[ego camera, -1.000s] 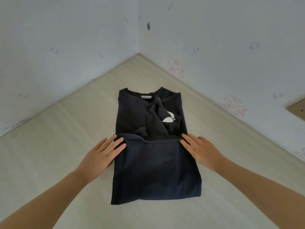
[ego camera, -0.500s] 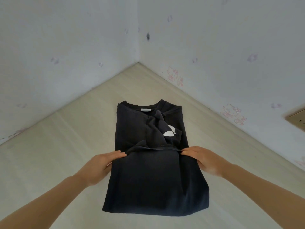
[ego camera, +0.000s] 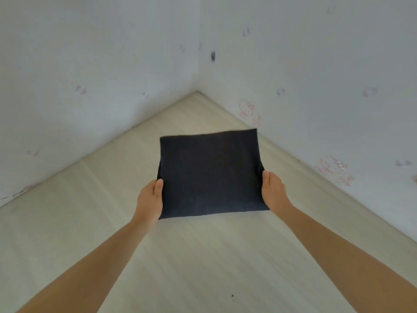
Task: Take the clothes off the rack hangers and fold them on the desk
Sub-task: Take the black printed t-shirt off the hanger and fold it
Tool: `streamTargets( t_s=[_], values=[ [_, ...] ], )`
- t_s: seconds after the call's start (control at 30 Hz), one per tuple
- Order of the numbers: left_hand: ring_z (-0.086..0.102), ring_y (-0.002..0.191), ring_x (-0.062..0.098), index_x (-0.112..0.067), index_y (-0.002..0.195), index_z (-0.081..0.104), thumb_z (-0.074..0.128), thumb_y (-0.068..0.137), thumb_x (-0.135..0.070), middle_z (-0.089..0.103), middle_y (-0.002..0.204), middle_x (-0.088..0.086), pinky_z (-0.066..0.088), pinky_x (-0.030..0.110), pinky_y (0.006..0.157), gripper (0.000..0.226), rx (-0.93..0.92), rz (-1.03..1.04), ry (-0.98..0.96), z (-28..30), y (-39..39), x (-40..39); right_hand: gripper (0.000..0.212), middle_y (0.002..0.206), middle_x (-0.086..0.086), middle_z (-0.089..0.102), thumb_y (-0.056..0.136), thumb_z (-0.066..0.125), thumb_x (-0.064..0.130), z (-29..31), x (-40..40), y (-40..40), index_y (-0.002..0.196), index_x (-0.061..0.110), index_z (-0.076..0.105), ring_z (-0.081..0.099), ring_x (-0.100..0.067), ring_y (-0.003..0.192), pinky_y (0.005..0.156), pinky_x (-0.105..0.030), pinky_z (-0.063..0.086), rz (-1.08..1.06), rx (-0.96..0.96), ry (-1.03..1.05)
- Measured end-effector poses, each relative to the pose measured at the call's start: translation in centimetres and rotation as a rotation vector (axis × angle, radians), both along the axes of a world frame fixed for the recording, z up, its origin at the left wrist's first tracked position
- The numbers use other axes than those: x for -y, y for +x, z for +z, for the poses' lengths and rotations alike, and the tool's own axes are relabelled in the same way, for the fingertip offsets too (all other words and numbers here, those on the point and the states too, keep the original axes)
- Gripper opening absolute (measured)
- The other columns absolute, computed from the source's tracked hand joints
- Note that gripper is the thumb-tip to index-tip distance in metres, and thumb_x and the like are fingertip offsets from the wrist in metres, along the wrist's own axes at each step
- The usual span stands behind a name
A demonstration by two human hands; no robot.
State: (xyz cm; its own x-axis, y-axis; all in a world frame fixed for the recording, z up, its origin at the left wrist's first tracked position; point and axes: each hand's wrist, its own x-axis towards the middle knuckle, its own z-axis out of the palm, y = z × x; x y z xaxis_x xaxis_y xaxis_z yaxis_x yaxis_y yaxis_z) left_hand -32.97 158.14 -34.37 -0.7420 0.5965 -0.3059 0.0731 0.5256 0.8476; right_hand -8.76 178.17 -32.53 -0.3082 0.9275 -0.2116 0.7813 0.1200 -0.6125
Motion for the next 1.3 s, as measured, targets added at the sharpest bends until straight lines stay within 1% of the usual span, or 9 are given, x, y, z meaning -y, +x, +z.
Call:
streamTargets(
  t_s=[0.17,0.37,0.5,0.6,0.67,0.73,0.83,0.97,1.3],
  values=[
    [0.046,0.067,0.022,-0.006,0.077,0.045,0.029,0.106,-0.028,0.049,0.072,0.006,0.032,0.033,0.060,0.040,-0.146,0.029,-0.175,-1.7,0.1,-1.2,0.036,0.066,0.001,0.038,0.100,0.026,0.010,-2.9,-2.0,-1.1,0.065,0.018,0.031,0.043,-0.028,0.074,0.067,-0.032,0.032,0.071,0.340,-0.060],
    [0.046,0.065,0.025,-0.007,0.075,0.044,0.029,0.105,-0.028,0.051,0.071,0.008,0.033,0.035,0.057,0.040,-0.185,0.031,-0.203,-1.5,0.6,-0.6,0.020,0.073,-0.002,0.048,0.098,0.031,0.013,-2.7,-1.5,-0.9,0.083,0.015,0.044,0.047,-0.020,0.061,0.058,-0.032,0.036,0.032,0.496,-0.003],
    [0.053,0.068,0.026,-0.011,0.074,0.046,0.032,0.101,-0.037,0.054,0.075,0.004,0.039,0.035,0.061,0.040,-0.303,0.037,-0.348,-0.6,-0.1,-1.3,0.031,0.089,-0.007,0.054,0.102,0.026,0.029,-1.9,-1.7,-1.4,0.091,0.010,0.049,0.053,-0.026,0.076,0.068,-0.036,0.040,-0.045,0.271,0.036],
    [0.055,0.080,0.023,-0.016,0.094,0.055,0.036,0.100,-0.045,0.051,0.098,-0.002,0.041,0.035,0.071,0.035,-0.408,-0.006,-0.382,0.0,-0.6,-2.4,0.037,0.100,-0.009,0.054,0.101,0.026,0.037,-2.1,-2.6,-2.5,0.103,0.009,0.051,0.055,-0.026,0.084,0.073,-0.036,0.040,-0.056,0.118,-0.031],
    [0.053,0.085,0.022,-0.013,0.107,0.057,0.039,0.100,-0.044,0.050,0.109,0.003,0.041,0.035,0.075,0.037,-0.338,-0.008,-0.334,-0.1,-0.7,-3.1,0.042,0.096,-0.012,0.054,0.099,0.026,0.043,-2.5,-2.9,-3.0,0.095,0.009,0.051,0.053,-0.027,0.080,0.073,-0.035,0.040,-0.047,0.118,-0.053],
    [0.054,0.084,0.023,-0.009,0.106,0.058,0.040,0.100,-0.043,0.053,0.110,0.007,0.046,0.038,0.077,0.040,-0.262,0.022,-0.303,-0.3,-0.7,-3.7,0.046,0.095,-0.015,0.056,0.099,0.025,0.045,-2.7,-2.9,-3.4,0.090,0.008,0.052,0.053,-0.027,0.077,0.072,-0.035,0.040,-0.050,0.126,-0.058],
    [0.058,0.085,0.027,-0.009,0.100,0.057,0.043,0.098,-0.044,0.059,0.103,0.009,0.051,0.045,0.082,0.037,-0.160,0.078,-0.258,-0.1,-0.4,-4.1,0.048,0.097,-0.012,0.058,0.101,0.026,0.043,-2.7,-2.3,-3.3,0.098,0.006,0.056,0.055,-0.025,0.082,0.074,-0.034,0.039,-0.047,0.128,-0.080],
    [0.056,0.093,0.027,-0.013,0.107,0.053,0.045,0.099,-0.038,0.058,0.100,0.003,0.046,0.040,0.081,0.028,0.017,0.134,-0.221,0.5,0.2,-3.8,0.047,0.095,-0.009,0.062,0.102,0.029,0.044,-2.5,-0.8,-2.5,0.102,0.006,0.056,0.058,-0.024,0.085,0.074,-0.034,0.042,-0.066,0.128,-0.138],
    [0.055,0.091,0.027,-0.005,0.103,0.062,0.055,0.097,-0.030,0.062,0.100,0.008,0.045,0.043,0.081,0.027,0.330,0.126,-0.041,1.5,3.6,-0.9,0.037,0.107,-0.002,0.063,0.103,0.033,0.038,0.4,5.4,4.6,0.114,0.013,0.057,0.059,-0.018,0.095,0.082,-0.034,0.045,-0.294,-0.196,-0.392]
  ],
)
